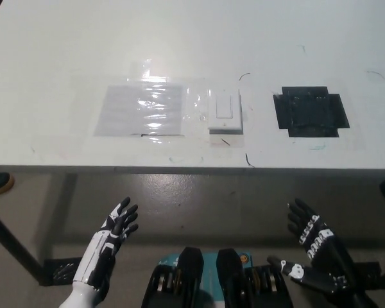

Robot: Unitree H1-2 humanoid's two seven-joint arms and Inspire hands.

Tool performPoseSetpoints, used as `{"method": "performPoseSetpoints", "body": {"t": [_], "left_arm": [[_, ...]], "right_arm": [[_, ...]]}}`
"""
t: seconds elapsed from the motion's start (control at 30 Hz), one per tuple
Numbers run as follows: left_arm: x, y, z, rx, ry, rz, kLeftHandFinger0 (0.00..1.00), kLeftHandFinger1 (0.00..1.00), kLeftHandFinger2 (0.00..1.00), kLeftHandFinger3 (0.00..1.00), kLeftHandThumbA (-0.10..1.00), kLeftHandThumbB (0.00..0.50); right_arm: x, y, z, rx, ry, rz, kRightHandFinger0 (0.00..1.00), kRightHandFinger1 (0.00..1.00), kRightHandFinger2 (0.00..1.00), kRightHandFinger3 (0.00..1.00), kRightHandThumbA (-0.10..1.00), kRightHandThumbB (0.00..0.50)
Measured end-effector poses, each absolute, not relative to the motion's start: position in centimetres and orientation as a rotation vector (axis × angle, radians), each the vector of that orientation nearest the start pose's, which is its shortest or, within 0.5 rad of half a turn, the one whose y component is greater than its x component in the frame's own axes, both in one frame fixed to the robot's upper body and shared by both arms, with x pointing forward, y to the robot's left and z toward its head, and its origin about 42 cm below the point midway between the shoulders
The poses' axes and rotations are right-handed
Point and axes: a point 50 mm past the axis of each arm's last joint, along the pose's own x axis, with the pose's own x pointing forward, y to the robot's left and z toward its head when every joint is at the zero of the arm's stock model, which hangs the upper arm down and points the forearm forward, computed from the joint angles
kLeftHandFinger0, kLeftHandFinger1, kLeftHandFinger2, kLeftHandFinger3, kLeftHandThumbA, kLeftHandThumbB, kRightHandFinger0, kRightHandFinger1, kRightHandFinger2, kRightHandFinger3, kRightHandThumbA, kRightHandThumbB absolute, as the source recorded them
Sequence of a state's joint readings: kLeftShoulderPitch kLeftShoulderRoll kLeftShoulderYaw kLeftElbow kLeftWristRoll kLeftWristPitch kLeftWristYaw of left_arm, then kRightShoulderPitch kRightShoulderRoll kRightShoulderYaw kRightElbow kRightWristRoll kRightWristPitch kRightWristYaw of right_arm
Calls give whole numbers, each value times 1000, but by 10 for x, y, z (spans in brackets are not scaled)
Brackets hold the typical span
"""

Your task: A white switch is kept at the centre of the table close to the robot and the robot uses its right hand to press it to turn it on

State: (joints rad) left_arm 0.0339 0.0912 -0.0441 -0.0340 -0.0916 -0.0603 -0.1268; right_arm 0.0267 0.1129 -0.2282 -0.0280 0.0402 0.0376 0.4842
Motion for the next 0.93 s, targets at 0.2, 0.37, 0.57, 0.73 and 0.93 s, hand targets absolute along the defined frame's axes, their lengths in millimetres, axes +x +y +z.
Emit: {"method": "performPoseSetpoints", "body": {"t": [0.2, 0.37, 0.57, 0.73, 0.93], "left_arm": [[272, 224, 100, 3, -55, -165, 1000, 1000, 1000, 1000, 924, 0], [270, 225, 100, 4, -57, -164, 1000, 1000, 1000, 1000, 879, 0], [269, 226, 100, 1, -58, -163, 1000, 1000, 1000, 1000, 898, 6], [269, 227, 101, 6, -58, -164, 1000, 1000, 1000, 1000, 883, 0], [269, 230, 101, 13, -58, -167, 1000, 1000, 1000, 1000, 904, 0]], "right_arm": [[263, -216, 76, 133, 4, 187, 1000, 1000, 1000, 1000, 868, 49], [263, -215, 74, 108, -42, 152, 1000, 1000, 1000, 1000, 850, 52], [263, -213, 76, 75, -93, 137, 1000, 1000, 1000, 1000, 829, 82], [263, -214, 76, 62, -107, 123, 1000, 1000, 1000, 1000, 818, 89], [261, -212, 75, 50, -109, 125, 1000, 1000, 1000, 1000, 816, 101]]}}
